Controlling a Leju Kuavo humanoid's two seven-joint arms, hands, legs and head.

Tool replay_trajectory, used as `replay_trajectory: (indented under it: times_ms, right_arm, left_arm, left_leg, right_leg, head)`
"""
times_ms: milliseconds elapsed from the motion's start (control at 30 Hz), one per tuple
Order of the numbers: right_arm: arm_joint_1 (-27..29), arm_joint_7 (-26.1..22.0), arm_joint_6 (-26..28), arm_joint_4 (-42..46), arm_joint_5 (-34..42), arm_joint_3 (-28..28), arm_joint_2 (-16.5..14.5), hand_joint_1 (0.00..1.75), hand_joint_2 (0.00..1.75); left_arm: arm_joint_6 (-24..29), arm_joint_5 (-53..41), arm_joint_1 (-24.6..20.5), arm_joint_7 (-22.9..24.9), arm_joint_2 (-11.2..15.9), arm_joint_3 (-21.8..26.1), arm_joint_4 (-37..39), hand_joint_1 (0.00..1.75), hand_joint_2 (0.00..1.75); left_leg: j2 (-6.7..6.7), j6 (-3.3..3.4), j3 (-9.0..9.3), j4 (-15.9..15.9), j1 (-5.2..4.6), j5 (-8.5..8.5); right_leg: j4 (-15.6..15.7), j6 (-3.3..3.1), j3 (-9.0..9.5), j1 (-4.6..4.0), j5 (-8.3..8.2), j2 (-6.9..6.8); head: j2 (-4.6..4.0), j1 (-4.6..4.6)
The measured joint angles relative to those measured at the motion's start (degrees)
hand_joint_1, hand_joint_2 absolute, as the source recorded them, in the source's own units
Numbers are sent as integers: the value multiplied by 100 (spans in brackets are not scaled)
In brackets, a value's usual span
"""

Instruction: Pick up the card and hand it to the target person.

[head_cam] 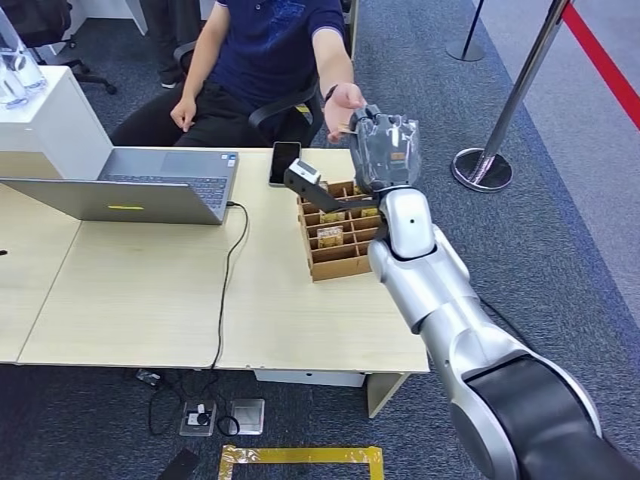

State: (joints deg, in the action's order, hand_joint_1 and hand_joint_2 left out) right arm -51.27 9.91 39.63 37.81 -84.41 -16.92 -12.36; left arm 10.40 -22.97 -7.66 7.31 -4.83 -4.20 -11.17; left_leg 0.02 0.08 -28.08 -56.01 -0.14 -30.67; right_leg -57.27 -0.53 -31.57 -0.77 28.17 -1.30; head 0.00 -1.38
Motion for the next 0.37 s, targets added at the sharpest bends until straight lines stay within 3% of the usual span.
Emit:
replay_trajectory:
  times_ms: [67,367]
  right_arm:
    - [-4,-53,0,-105,57,77,-23,0,175]
    - [-98,-572,4,-442,846,576,-141,0,175]
  left_arm:
    - [10,-1,2,18,0,0,1,0,0]
    - [48,-20,3,89,0,2,1,0,0]
  left_leg:
    - [0,0,-1,0,0,0]
    - [0,0,-1,-1,0,0]
  right_leg:
    - [-1,0,-1,0,0,0]
    - [-1,0,0,0,0,0]
  head:
    - [0,2]
    - [0,-5]
